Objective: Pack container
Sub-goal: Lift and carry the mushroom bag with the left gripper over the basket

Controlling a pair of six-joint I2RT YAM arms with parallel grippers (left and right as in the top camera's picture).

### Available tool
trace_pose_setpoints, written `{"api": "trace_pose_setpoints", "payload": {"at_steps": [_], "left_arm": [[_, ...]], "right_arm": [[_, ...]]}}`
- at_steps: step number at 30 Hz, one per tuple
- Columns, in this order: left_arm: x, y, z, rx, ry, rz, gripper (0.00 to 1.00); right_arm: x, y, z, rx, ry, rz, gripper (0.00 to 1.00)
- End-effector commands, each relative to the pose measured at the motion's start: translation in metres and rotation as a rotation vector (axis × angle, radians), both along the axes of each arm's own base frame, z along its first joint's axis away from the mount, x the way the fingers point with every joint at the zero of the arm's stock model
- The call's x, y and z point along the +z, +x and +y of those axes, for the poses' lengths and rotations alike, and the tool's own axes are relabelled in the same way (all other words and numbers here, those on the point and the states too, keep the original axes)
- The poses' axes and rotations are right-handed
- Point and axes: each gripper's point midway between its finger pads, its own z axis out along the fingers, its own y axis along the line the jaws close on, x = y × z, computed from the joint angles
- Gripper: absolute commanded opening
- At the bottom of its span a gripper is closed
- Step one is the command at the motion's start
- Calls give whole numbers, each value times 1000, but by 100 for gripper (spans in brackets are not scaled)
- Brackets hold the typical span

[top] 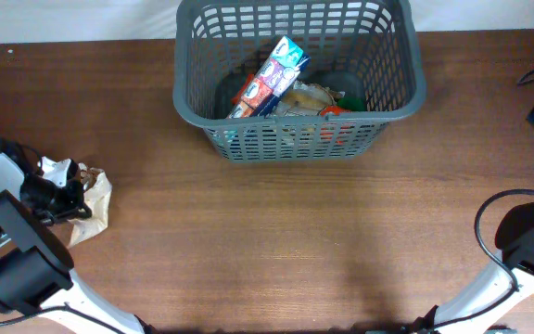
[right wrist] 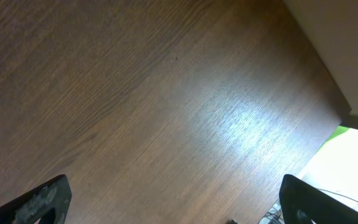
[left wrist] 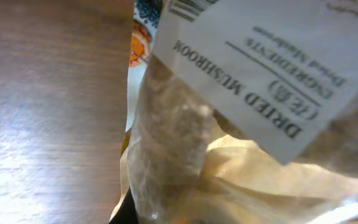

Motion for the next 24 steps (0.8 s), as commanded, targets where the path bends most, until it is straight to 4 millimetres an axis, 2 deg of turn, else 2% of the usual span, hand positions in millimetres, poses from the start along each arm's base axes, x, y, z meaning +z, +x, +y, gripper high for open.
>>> {"api": "trace_pose_setpoints", "payload": {"at_steps": [1,5,9,15,19,21,24], "left_arm": [[21,37,-7,45,-96,-137,2],[65,73,2,82,-116,-268,2],[130,104,9,64,-115,-413,2],[234,122,4,9,-54,-588,2],[305,129,-26,-85,16,-724,2],[342,133,-52,-157,50,-814,2],[398,137,-107,-300,88,-980,2]], "right_arm": [[-1,-1,-1,-15,0,-1,99],[-1,-1,-1,-15,0,-1,99],[-1,-1,-1,-15,0,-1,99],[-1,-1,-1,-15,0,-1,99],[-1,-1,-1,-15,0,-1,99],[-1,-1,-1,-15,0,-1,99],[-1,-1,-1,-15,0,-1,99]]}}
